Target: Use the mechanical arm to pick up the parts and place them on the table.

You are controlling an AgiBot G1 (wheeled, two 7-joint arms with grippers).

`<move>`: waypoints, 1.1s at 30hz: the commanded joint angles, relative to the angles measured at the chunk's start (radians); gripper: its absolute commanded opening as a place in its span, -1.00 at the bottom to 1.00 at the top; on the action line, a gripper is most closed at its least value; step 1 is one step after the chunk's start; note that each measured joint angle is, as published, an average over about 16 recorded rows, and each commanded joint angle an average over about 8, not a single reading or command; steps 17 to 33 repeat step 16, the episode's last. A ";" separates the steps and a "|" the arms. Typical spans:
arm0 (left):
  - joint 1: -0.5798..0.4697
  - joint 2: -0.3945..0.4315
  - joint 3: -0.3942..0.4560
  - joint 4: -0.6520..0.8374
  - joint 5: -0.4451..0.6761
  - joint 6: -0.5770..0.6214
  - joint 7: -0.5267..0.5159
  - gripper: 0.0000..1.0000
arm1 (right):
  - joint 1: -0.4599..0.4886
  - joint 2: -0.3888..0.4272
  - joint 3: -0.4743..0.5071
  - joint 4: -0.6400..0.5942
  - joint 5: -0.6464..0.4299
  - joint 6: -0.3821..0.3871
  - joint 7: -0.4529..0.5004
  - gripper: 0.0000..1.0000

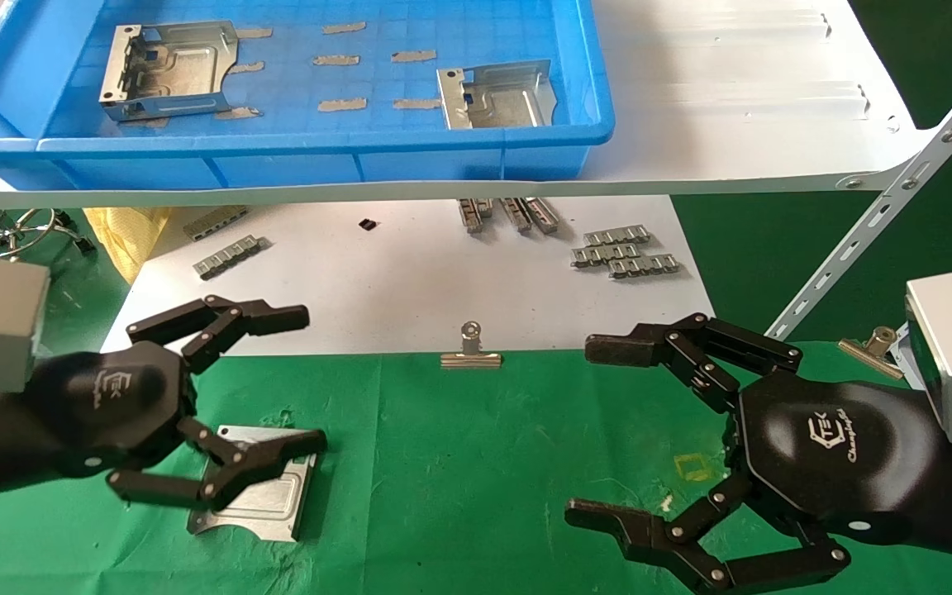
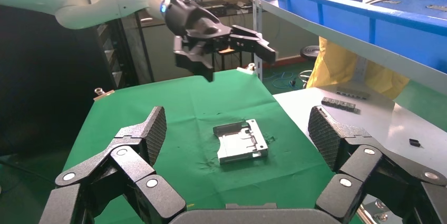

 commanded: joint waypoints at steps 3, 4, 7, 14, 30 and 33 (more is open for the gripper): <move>0.030 -0.017 -0.030 -0.087 -0.010 -0.007 -0.051 1.00 | 0.000 0.000 0.000 0.000 0.000 0.000 0.000 1.00; 0.038 -0.021 -0.037 -0.108 -0.012 -0.009 -0.064 1.00 | 0.000 0.000 0.000 0.000 0.000 0.000 0.000 1.00; 0.061 -0.033 -0.060 -0.172 -0.020 -0.014 -0.102 1.00 | 0.000 0.000 0.000 0.000 0.000 0.000 0.000 1.00; 0.106 -0.058 -0.104 -0.302 -0.035 -0.025 -0.180 1.00 | 0.000 0.000 0.000 0.000 0.000 0.000 0.000 1.00; 0.112 -0.061 -0.110 -0.320 -0.037 -0.026 -0.190 1.00 | 0.000 0.000 0.000 0.000 0.000 0.000 0.000 1.00; 0.112 -0.061 -0.110 -0.320 -0.037 -0.026 -0.190 1.00 | 0.000 0.000 0.000 0.000 0.000 0.000 0.000 1.00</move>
